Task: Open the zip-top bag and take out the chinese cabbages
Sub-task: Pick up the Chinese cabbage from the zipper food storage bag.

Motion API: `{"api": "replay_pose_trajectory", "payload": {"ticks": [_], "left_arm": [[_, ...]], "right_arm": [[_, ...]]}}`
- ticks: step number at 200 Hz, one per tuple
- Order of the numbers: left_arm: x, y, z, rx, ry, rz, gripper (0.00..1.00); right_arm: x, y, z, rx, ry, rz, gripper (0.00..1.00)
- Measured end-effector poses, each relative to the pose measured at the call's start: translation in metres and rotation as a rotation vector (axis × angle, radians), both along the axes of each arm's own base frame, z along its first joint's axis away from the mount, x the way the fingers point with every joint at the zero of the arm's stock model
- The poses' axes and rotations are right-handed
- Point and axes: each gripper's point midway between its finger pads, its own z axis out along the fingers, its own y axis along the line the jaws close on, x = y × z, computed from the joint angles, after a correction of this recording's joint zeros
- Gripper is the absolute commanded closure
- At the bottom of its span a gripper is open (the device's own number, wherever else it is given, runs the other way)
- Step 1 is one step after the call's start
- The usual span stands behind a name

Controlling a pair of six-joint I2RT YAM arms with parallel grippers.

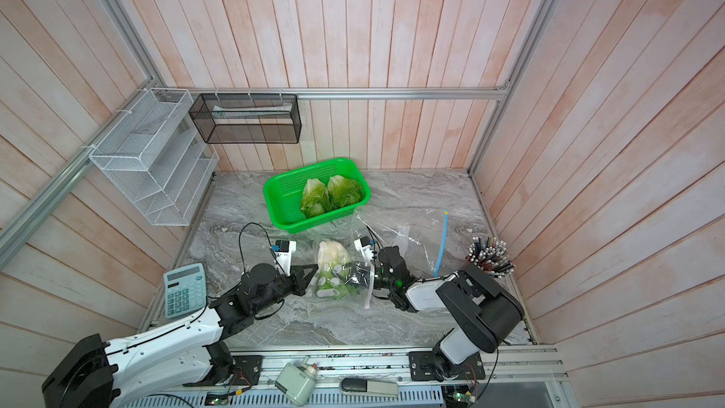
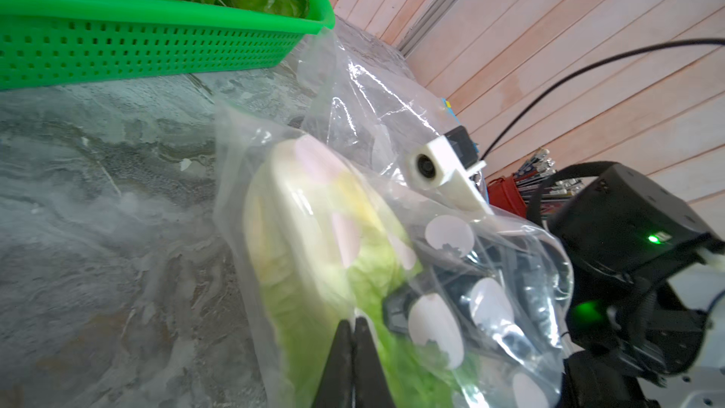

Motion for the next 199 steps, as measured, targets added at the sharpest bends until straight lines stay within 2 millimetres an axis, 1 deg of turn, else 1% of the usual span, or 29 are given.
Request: {"api": "replay_pose_trajectory", "payload": {"ticks": [24, 46, 82, 110, 126, 145, 169, 187, 199], "left_arm": [[0.004, 0.006, -0.004, 0.049, 0.014, 0.036, 1.0], [0.007, 0.008, -0.007, 0.081, 0.028, 0.054, 1.0], [0.011, 0.011, -0.012, 0.109, 0.033, 0.07, 1.0], [0.014, 0.023, -0.015, 0.135, 0.042, 0.113, 1.0], [0.015, 0.032, -0.013, 0.146, 0.039, 0.144, 1.0], [0.014, 0.041, -0.011, 0.158, 0.037, 0.168, 1.0], [0.012, 0.051, -0.022, 0.206, 0.066, 0.196, 1.0], [0.009, 0.06, -0.031, 0.24, 0.089, 0.219, 1.0], [0.008, 0.066, -0.032, 0.249, 0.091, 0.234, 1.0]], "right_arm": [[-0.002, -0.003, 0.017, 0.021, -0.045, 0.005, 0.5], [-0.004, -0.005, 0.024, 0.024, -0.065, 0.011, 0.5], [-0.004, -0.008, 0.021, 0.006, -0.049, 0.008, 0.5], [-0.004, -0.015, 0.017, -0.018, -0.032, 0.0, 0.51], [-0.004, -0.021, 0.02, -0.023, -0.035, -0.007, 0.51], [-0.004, -0.025, 0.03, -0.012, -0.056, -0.014, 0.52], [-0.008, -0.03, 0.038, 0.006, -0.069, -0.02, 0.53], [-0.014, -0.038, 0.033, -0.006, -0.051, -0.03, 0.53], [-0.016, -0.047, 0.029, -0.019, -0.033, -0.049, 0.53]]}}
